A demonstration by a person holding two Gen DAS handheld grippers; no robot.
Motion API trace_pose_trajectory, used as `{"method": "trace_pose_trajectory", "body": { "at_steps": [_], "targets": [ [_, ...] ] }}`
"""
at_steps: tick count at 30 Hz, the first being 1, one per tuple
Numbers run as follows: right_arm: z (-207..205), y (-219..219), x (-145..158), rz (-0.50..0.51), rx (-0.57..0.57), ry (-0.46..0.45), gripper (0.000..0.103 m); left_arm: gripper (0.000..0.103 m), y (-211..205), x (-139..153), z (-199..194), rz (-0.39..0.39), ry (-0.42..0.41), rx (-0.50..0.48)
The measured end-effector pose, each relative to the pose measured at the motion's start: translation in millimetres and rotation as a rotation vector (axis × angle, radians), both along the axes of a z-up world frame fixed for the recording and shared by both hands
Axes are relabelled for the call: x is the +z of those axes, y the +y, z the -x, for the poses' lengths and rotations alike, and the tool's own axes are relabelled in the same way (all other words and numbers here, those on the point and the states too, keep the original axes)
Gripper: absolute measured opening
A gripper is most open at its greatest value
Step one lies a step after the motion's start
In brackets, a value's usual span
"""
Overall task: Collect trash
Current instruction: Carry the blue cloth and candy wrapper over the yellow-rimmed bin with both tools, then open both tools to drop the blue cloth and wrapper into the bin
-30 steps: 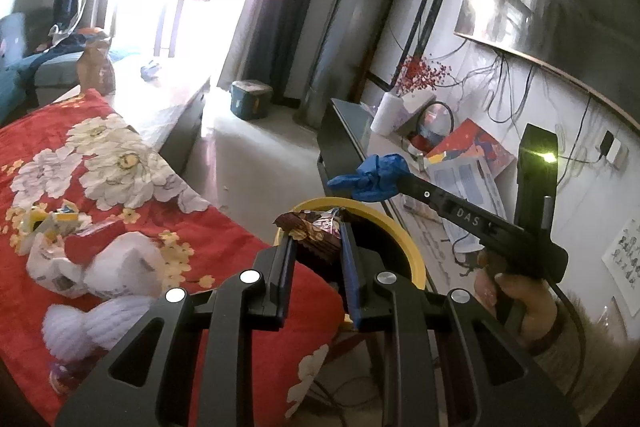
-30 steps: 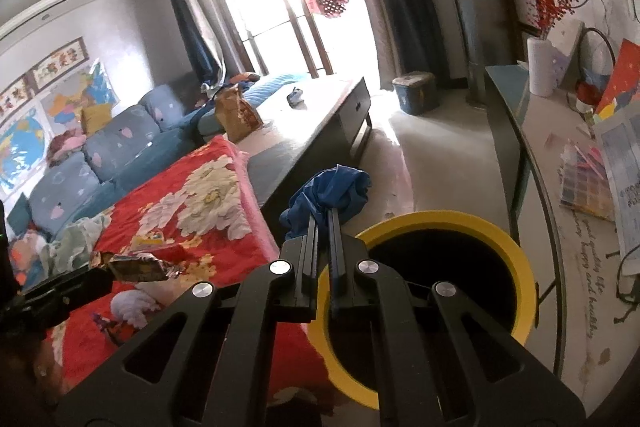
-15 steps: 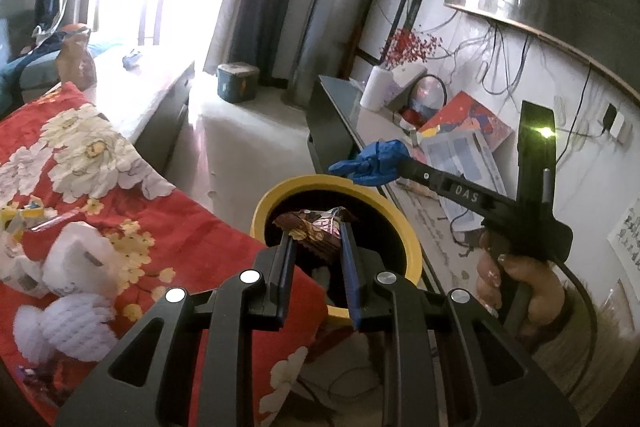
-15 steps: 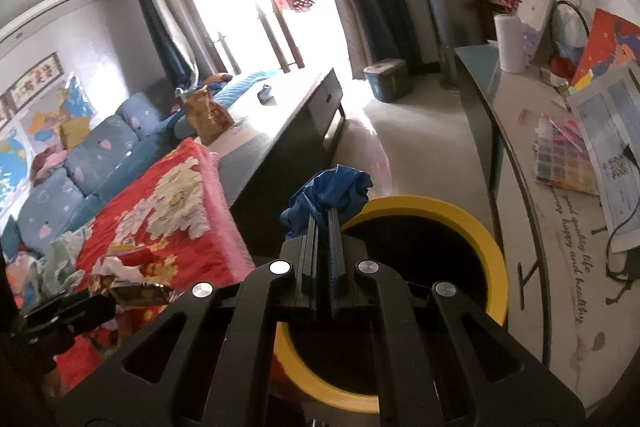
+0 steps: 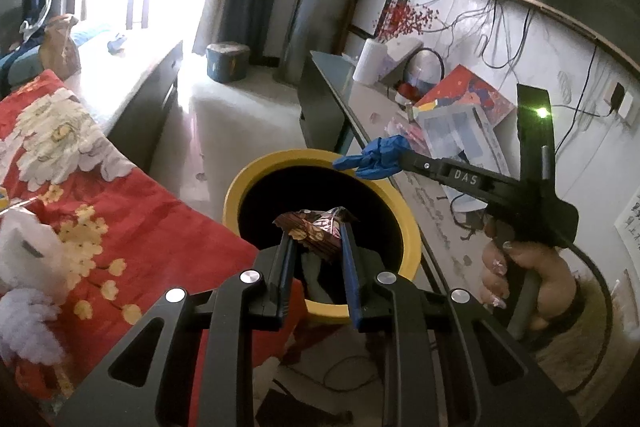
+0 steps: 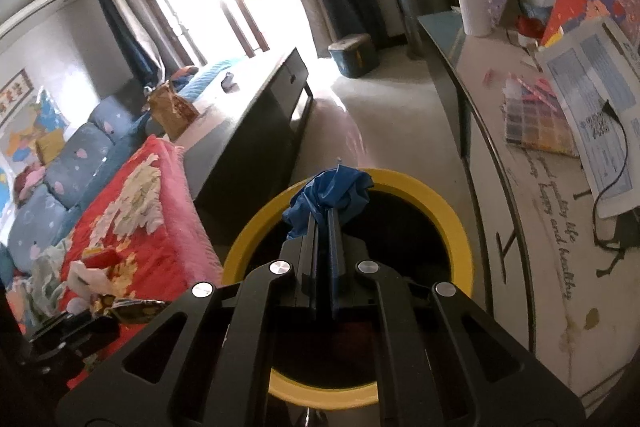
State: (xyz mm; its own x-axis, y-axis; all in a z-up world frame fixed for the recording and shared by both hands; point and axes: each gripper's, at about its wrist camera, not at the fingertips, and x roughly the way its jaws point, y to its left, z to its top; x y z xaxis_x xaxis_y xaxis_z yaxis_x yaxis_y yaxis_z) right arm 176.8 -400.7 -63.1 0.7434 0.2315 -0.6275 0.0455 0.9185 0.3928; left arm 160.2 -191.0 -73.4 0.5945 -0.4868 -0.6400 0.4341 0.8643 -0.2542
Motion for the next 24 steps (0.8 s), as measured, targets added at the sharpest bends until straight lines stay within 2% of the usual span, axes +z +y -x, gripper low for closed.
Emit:
{"method": "trace_pose_trajectory", "body": {
  "at_steps": [12,15,17,18,20,22,24],
  "targets": [
    [-5.3,-11.9,-19.9,-0.011,-0.020,0.065,0.002,0.021,-31.9,-30.2,-20.2,-0.069,0.037,-0.043],
    [-6.2,-15.6,-24.2,-0.022,-0.033,0.080,0.008,0.021,-35.0,-36.4,-26.0,-0.065,0.050,-0.043],
    [-6.3,-18.3,-25.8,-0.033,-0.043,0.085,0.018,0.024,-35.5,-38.4,-28.8,-0.062,0.059,-0.044],
    [-5.9,-19.3,-25.9,-0.035,-0.048,0.085,0.020,0.030,-35.4,-39.9,-30.3,-0.067,0.068,-0.033],
    [-4.3,-21.6,-24.3,-0.041,-0.063,0.077,0.030,0.059,-33.9,-41.5,-29.8,-0.069,0.067,-0.018],
    [-2.7,-22.5,-21.3,-0.037,-0.071,0.063,0.035,0.067,-28.7,-40.0,-28.1,-0.062,0.062,0.001],
    [-0.2,-21.1,-16.6,-0.028,-0.077,0.043,0.044,0.083,-22.7,-36.8,-26.7,-0.050,0.053,0.023]
  ]
}}
